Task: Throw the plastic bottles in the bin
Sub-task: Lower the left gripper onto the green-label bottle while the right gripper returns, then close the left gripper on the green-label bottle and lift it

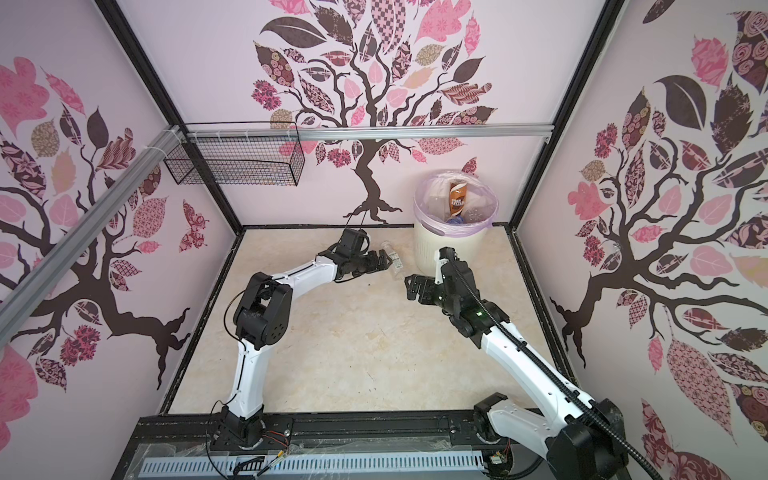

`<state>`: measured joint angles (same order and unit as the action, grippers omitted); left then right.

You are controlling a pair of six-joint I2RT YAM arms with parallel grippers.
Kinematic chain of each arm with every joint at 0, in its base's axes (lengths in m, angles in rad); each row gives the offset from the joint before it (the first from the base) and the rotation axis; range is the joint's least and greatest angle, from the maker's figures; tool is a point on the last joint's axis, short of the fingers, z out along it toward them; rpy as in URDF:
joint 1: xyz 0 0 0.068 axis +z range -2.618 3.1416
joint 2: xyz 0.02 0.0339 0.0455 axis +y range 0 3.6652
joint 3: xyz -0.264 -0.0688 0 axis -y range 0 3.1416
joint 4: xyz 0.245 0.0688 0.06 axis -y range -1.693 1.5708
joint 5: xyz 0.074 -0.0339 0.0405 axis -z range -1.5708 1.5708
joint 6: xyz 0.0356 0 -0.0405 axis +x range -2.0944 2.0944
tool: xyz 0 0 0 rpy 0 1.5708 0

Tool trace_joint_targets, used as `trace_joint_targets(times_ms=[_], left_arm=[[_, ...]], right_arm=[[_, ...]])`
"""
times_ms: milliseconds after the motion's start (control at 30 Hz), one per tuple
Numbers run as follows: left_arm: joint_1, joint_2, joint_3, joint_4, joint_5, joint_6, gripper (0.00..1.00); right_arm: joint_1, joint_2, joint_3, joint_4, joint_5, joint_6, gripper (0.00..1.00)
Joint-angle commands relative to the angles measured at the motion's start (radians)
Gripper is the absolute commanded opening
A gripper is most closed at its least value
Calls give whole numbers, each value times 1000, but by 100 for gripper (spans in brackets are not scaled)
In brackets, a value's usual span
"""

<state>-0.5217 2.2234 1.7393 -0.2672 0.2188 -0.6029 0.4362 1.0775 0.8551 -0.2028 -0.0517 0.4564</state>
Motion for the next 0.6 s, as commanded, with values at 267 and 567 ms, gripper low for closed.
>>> trace_joint_targets(times_ms=[267, 567], left_arm=[[-26, 125, 194, -44, -19, -39, 98], [-30, 181, 278, -34, -17, -104, 98]], right_arm=[[1, -15, 18, -35, 19, -18, 99], [2, 0, 26, -38, 21, -33, 100]])
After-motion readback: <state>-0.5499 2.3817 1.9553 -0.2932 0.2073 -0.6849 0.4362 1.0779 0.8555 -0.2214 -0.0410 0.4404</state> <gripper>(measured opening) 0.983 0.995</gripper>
